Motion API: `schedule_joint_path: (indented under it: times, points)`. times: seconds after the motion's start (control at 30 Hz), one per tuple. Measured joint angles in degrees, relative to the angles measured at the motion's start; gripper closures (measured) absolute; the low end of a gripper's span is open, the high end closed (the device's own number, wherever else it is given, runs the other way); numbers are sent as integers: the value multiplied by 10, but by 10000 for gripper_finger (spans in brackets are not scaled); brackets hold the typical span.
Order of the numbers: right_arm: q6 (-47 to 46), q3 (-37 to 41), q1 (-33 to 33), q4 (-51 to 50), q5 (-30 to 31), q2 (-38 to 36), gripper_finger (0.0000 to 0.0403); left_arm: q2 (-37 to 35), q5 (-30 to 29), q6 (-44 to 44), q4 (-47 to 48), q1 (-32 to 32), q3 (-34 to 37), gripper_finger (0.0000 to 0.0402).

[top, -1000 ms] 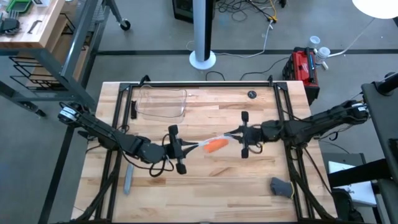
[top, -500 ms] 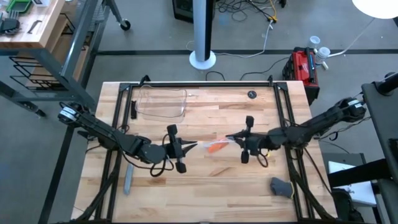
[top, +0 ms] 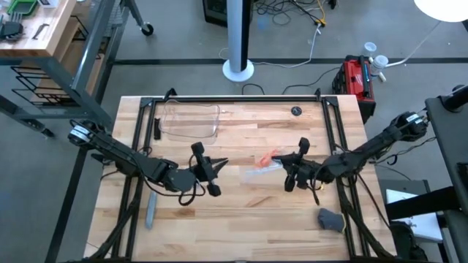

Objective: Roll bandage
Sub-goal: Put the packaged orange bandage into the transparent bin

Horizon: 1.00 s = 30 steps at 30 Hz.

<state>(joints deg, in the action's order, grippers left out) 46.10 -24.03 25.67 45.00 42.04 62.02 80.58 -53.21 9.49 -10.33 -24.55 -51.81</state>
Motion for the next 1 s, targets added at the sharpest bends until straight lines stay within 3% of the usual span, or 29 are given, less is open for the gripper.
schedule_joint_path:
  times: [0.17,0.37,0.63,1.0]
  points:
    - [2,0,0,4,1,0,403,0,171,13,-67,25,0,380]
    - [6,0,0,8,1,0,403,16,243,41,-120,52,0,380]
    - [40,0,-1,14,3,29,403,28,254,69,-133,63,0,380]
    - [140,0,-2,145,48,122,403,8,252,98,-96,81,0,380]
